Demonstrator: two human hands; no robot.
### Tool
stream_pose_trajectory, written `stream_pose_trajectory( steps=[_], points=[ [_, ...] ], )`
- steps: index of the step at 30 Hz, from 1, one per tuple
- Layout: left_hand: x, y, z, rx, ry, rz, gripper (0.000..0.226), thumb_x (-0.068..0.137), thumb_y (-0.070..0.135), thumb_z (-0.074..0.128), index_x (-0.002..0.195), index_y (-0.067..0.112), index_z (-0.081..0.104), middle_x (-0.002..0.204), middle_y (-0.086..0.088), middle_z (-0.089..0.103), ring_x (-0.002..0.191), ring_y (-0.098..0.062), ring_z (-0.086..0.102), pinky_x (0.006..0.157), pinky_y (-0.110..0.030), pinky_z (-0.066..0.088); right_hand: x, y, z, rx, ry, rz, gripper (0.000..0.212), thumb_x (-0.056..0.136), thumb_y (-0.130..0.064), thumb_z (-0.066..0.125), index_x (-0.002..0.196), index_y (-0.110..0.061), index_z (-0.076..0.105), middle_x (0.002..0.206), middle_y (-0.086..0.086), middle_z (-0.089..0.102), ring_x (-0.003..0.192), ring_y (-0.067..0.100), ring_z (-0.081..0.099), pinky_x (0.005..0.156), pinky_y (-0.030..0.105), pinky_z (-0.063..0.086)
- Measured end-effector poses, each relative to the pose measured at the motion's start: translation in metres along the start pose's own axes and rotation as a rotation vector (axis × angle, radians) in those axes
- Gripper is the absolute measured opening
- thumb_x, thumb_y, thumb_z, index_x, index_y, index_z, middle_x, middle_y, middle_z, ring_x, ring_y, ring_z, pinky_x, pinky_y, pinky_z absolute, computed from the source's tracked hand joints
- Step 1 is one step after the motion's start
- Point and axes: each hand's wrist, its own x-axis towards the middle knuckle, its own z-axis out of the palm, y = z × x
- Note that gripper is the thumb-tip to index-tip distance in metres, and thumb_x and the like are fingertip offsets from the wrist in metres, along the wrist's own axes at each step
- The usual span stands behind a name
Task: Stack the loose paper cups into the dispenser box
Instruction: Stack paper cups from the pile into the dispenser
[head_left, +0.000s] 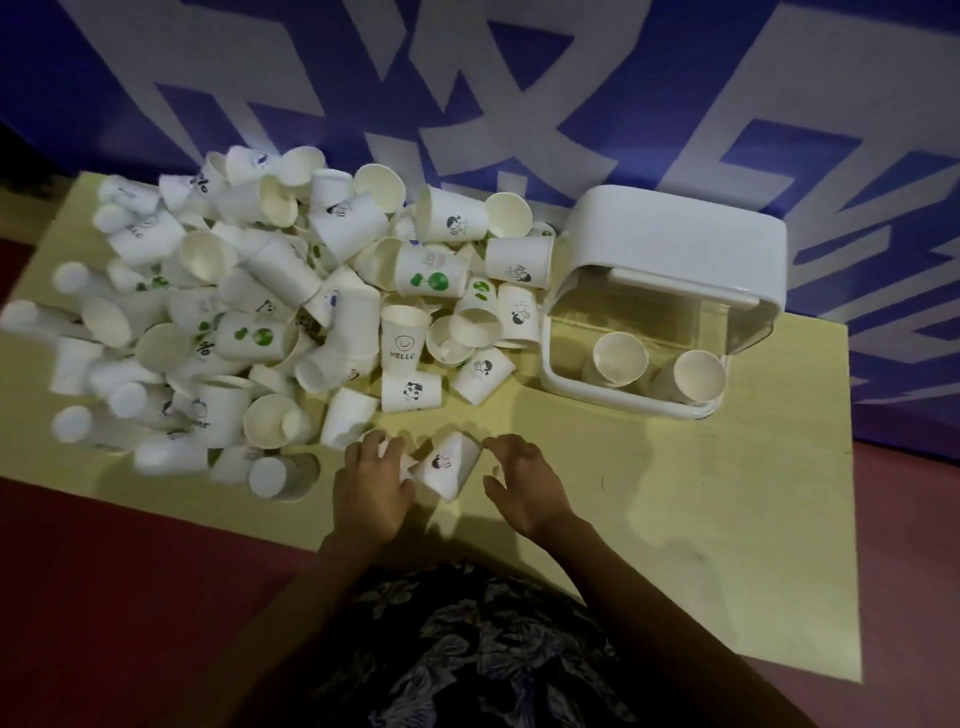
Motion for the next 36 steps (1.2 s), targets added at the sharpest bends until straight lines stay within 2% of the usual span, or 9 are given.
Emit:
stream_pose_trajectory(
  steps=[3, 6, 9, 15, 20, 26, 30, 33, 36],
  points=[
    [-0.001, -0.012, 0.006, 0.024, -0.103, -0.017, 0.056, 0.087, 0.027, 0.062, 0.138, 0.022, 0.041, 0.149, -0.007, 0.028, 0.132, -0.030, 0.031, 0.091, -0.039, 0.049, 0.002, -0.016, 0.017, -0.170, -0.014, -0.156, 0.064, 0.082, -0.008, 0.055, 0.143, -0.020, 0.043, 0.151, 0.008, 0.034, 0.138, 0.032, 0.030, 0.099, 0.045, 0.041],
    [0.003, -0.023, 0.006, -0.038, -0.083, 0.017, 0.049, 0.088, 0.020, 0.057, 0.135, 0.019, 0.045, 0.149, -0.006, 0.030, 0.132, -0.028, 0.031, 0.091, -0.037, 0.048, 0.006, -0.032, 0.042, -0.322, -0.070, -0.246, 0.075, 0.078, 0.000, 0.055, 0.146, -0.023, 0.037, 0.157, 0.007, 0.025, 0.146, 0.030, 0.017, 0.107, 0.046, 0.028],
    [0.009, -0.032, 0.005, -0.068, -0.042, 0.073, 0.043, 0.088, 0.020, 0.055, 0.131, 0.016, 0.049, 0.142, -0.005, 0.038, 0.124, -0.027, 0.039, 0.089, -0.038, 0.049, 0.011, -0.041, 0.060, -0.424, -0.063, -0.154, 0.073, 0.085, 0.000, 0.052, 0.149, -0.026, 0.029, 0.160, 0.004, 0.017, 0.148, 0.027, 0.007, 0.111, 0.047, 0.024],
    [0.020, -0.048, -0.003, -0.316, 0.043, 0.139, 0.011, 0.084, 0.011, 0.055, 0.095, 0.011, 0.058, 0.103, -0.008, 0.057, 0.093, -0.029, 0.056, 0.068, -0.034, 0.044, 0.005, -0.045, 0.071, -0.222, 0.147, 0.033, 0.048, 0.089, -0.008, 0.050, 0.137, -0.018, 0.049, 0.149, 0.005, 0.039, 0.144, 0.028, 0.023, 0.092, 0.045, 0.049],
    [0.023, -0.052, -0.006, -0.472, 0.049, 0.070, 0.030, 0.083, 0.006, 0.059, 0.112, 0.010, 0.066, 0.104, -0.008, 0.064, 0.091, -0.025, 0.061, 0.075, -0.029, 0.044, -0.004, -0.041, 0.061, 0.081, 0.394, 0.257, 0.039, 0.090, -0.007, 0.048, 0.127, -0.013, 0.058, 0.132, 0.006, 0.056, 0.120, 0.030, 0.049, 0.088, 0.038, 0.049],
    [0.015, -0.051, -0.002, -0.439, 0.125, 0.199, 0.038, 0.083, 0.012, 0.063, 0.120, 0.017, 0.055, 0.120, -0.002, 0.052, 0.100, -0.021, 0.056, 0.074, -0.035, 0.052, -0.018, -0.028, 0.056, 0.273, 0.487, 0.352, 0.037, 0.092, -0.006, 0.054, 0.129, -0.008, 0.057, 0.127, 0.011, 0.059, 0.107, 0.030, 0.061, 0.089, 0.034, 0.048],
    [0.009, -0.049, 0.000, -0.226, 0.132, 0.378, 0.035, 0.081, 0.013, 0.066, 0.115, 0.013, 0.059, 0.122, -0.004, 0.049, 0.109, -0.025, 0.048, 0.063, -0.036, 0.055, -0.029, -0.025, 0.053, 0.092, 0.467, 0.222, 0.047, 0.087, -0.006, 0.055, 0.134, -0.014, 0.050, 0.138, 0.006, 0.047, 0.119, 0.028, 0.049, 0.084, 0.038, 0.051],
    [0.011, -0.046, 0.005, -0.166, -0.002, 0.372, 0.032, 0.084, 0.018, 0.064, 0.115, 0.013, 0.062, 0.120, -0.003, 0.052, 0.111, -0.025, 0.047, 0.071, -0.038, 0.054, -0.036, -0.026, 0.050, -0.130, 0.432, 0.036, 0.050, 0.083, -0.007, 0.059, 0.131, -0.016, 0.050, 0.142, 0.008, 0.044, 0.126, 0.030, 0.039, 0.075, 0.040, 0.054],
    [0.012, -0.042, 0.006, -0.170, -0.029, 0.326, 0.028, 0.084, 0.014, 0.061, 0.112, 0.015, 0.063, 0.113, -0.002, 0.057, 0.107, -0.024, 0.050, 0.074, -0.036, 0.050, -0.039, -0.020, 0.054, -0.240, 0.381, -0.072, 0.047, 0.079, -0.019, 0.068, 0.124, -0.015, 0.055, 0.138, 0.010, 0.049, 0.127, 0.031, 0.040, 0.081, 0.037, 0.053]
  ],
)
